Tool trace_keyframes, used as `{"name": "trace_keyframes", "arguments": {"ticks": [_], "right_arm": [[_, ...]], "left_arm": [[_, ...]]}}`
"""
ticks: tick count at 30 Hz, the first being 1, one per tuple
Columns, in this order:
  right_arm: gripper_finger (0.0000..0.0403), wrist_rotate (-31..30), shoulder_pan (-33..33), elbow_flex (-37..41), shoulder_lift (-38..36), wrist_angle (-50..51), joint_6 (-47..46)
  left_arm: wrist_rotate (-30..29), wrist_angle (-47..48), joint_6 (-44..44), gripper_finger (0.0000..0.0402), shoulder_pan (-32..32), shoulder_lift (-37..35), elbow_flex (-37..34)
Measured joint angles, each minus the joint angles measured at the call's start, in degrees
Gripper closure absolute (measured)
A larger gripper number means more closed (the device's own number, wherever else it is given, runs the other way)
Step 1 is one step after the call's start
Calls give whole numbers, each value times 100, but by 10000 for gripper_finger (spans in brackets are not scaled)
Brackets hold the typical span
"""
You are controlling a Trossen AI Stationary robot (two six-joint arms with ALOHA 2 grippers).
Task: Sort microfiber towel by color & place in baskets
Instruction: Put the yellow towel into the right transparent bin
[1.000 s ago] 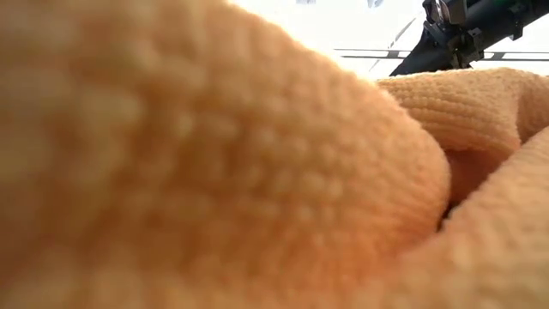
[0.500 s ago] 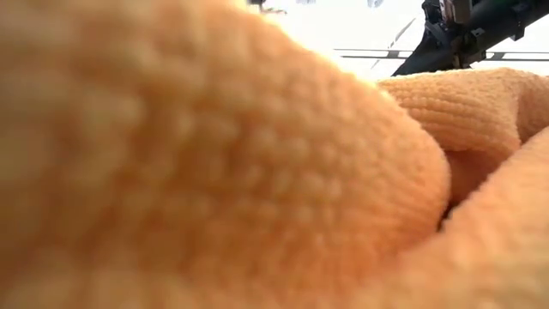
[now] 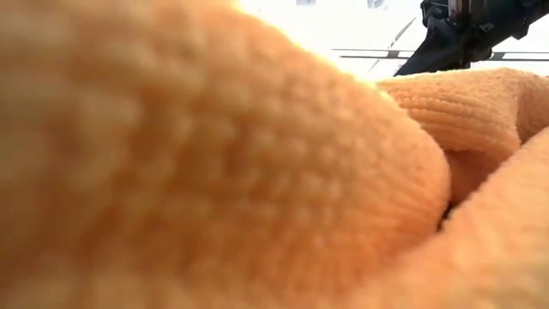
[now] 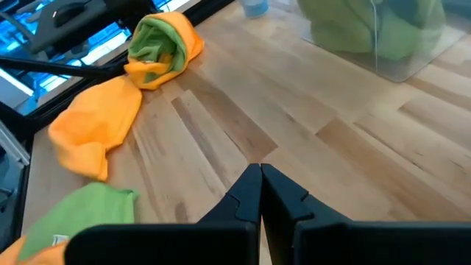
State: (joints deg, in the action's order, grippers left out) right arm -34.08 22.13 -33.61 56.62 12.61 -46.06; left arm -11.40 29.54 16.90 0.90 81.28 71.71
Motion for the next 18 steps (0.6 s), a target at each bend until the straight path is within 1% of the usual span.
{"name": "trace_keyframes", "arguments": {"ticks": [3, 5, 8, 11, 14, 18], "right_arm": [[402, 12, 0, 0, 0, 1, 0], [402, 11, 0, 0, 0, -2, 1], [402, 110, -2, 0, 0, 1, 0], [403, 379, 0, -26, 0, 48, -1], [403, 485, 27, -235, 0, 385, -34], [403, 395, 123, -855, 37, 1358, -134]], "left_arm": [[-397, -26, 121, 401, -550, -386, -372], [-600, -25, -65, 401, -861, -600, -557], [-580, 210, -270, 401, -1229, -778, -710], [-568, 519, 82, 401, -1493, -809, -722], [-589, 535, 247, 401, -1674, -806, -718], [-674, 624, 247, 401, -1906, -779, -718]]}}
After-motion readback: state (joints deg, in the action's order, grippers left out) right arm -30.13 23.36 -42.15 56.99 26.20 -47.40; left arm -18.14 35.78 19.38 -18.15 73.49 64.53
